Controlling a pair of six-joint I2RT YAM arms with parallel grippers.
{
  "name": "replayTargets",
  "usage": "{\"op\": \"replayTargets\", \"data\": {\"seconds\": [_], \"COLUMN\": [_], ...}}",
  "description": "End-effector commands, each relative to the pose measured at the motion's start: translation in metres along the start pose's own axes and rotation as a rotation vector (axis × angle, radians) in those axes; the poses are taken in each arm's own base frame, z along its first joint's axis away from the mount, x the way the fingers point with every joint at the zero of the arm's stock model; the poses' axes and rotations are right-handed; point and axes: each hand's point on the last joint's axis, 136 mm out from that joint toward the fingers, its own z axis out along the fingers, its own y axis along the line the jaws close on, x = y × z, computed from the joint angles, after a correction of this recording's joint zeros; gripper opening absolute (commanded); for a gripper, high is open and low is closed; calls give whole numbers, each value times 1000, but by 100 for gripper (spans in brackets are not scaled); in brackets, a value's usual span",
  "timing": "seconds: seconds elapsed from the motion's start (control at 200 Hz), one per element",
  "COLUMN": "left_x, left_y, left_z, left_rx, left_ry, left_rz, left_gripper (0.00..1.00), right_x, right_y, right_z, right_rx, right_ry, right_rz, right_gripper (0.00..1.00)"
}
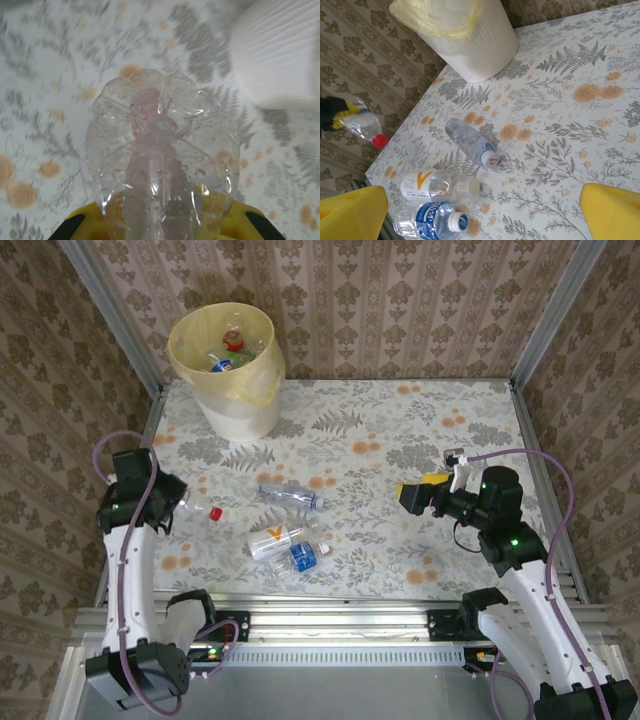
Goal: Throw the plastic bottles in the bin
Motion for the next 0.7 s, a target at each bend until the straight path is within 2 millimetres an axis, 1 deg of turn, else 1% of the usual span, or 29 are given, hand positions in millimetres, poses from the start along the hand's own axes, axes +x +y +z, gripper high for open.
{"op": "replayTargets", "data": {"seconds": [0.0,0.06,0.1,0.155,0.32,0.445,0.695], "left_x": [-29,-39,-45,-54,-76,-82,-87], "left_y": [-31,-52,-65,-83,-129,-156,-194], "left_z": [-26,-37,-44,-56,-94,-115,-142], "left_rx": [77,143,183,239,381,482,625], "left_ry": [-131,-184,-218,-272,-432,-516,-604], "left_rz": [150,210,243,290,410,472,557], "left_gripper": [9,11,14,16,16,16,16], "right_x": [-13,-13,-13,-13,-13,-14,-14], "right_y": [9,10,10,10,11,11,12], "right_z": [-6,-6,-7,-7,-8,-9,-10], "right_rx": [-2,-6,-8,-9,-7,-8,-6], "right_ry": [-21,-23,-26,-27,-30,-33,-37], "right_rz": [-37,-38,-38,-37,-36,-39,-41], "right_gripper": [100,100,100,100,100,100,100]}}
